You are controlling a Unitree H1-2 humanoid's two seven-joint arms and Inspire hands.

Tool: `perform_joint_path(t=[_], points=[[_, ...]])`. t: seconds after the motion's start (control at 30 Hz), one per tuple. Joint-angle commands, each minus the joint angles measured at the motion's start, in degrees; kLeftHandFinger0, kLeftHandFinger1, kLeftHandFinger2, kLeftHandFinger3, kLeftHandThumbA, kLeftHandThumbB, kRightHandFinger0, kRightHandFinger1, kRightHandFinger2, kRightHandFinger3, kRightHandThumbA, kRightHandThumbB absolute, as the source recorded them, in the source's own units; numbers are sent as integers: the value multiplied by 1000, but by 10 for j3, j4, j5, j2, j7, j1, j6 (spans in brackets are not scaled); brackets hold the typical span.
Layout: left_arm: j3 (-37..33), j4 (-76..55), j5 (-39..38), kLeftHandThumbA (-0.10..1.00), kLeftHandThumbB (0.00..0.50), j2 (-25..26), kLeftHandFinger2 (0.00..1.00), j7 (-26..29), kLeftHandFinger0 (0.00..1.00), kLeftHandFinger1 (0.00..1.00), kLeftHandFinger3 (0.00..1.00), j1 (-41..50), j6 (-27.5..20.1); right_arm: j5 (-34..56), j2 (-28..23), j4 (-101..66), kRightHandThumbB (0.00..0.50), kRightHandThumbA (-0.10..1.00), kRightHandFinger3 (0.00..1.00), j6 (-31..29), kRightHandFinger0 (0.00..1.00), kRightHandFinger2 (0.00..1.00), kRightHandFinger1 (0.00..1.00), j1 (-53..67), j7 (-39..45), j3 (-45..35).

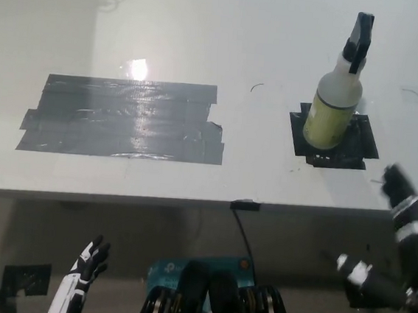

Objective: A spray bottle is kept on the black marked spot on the table infront of the robot and the robot extends its right arm to pick it up and hands it to a person

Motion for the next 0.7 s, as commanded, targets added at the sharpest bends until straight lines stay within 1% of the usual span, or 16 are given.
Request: perform_joint_path(t=[0.0,0.07,0.1,0.17,0.23,0.3,0.33,0.4,0.43,0.47,0.53,0.67], points=[[-3,-11,-2,1000,423,2,1000,-4,1000,1000,1000,6,-25,-7,-2,0,386,1000,1000,-3,1000,1000,1000,-42,-29,-27],[-3,-9,0,1000,414,4,1000,-3,1000,1000,1000,7,-29,-16,-8,26,378,1000,1000,18,1000,1000,1000,-73,-33,-38],[-3,-9,2,1000,421,4,1000,-2,1000,1000,1000,6,-29,-16,-7,34,378,1000,1000,28,1000,1000,1000,-83,-35,-41],[-4,-9,5,1000,421,4,1000,-1,1000,1000,1000,4,-28,-10,-12,67,348,1000,1000,42,1000,1000,1000,-111,-34,-47],[-5,-12,3,1000,421,4,1000,-3,1000,1000,1000,6,-23,-3,-15,105,337,1000,1000,55,1000,1000,1000,-139,-36,-53],[-5,-13,5,1000,425,4,1000,-3,1000,1000,1000,6,-21,-9,-15,132,345,1000,1000,58,1000,1000,1000,-157,-42,-56],[-5,-15,9,1000,423,4,1000,-1,1000,1000,1000,6,-19,-11,-15,164,337,971,1000,61,1000,1000,1000,-180,-47,-59],[-5,-15,12,1000,424,4,1000,1,1000,1000,1000,4,-20,-9,-15,190,338,947,1000,65,1000,1000,1000,-201,-49,-62],[-4,-14,9,1000,433,5,1000,-1,1000,1000,1000,3,-20,-12,-16,207,327,938,1000,64,1000,1000,1000,-215,-50,-60],[-4,-14,6,1000,432,5,1000,-1,1000,1000,1000,3,-19,-19,-17,232,330,937,1000,59,1000,1000,1000,-232,-54,-58],[-4,-14,3,1000,420,6,1000,-4,1000,1000,1000,2,-20,-27,-21,268,354,956,1000,66,1000,1000,1000,-257,-57,-54],[-4,-15,5,1000,422,5,1000,-3,1000,1000,1000,2,-22,-17,-18,326,379,971,1000,84,1000,1000,1000,-302,-54,-53]])
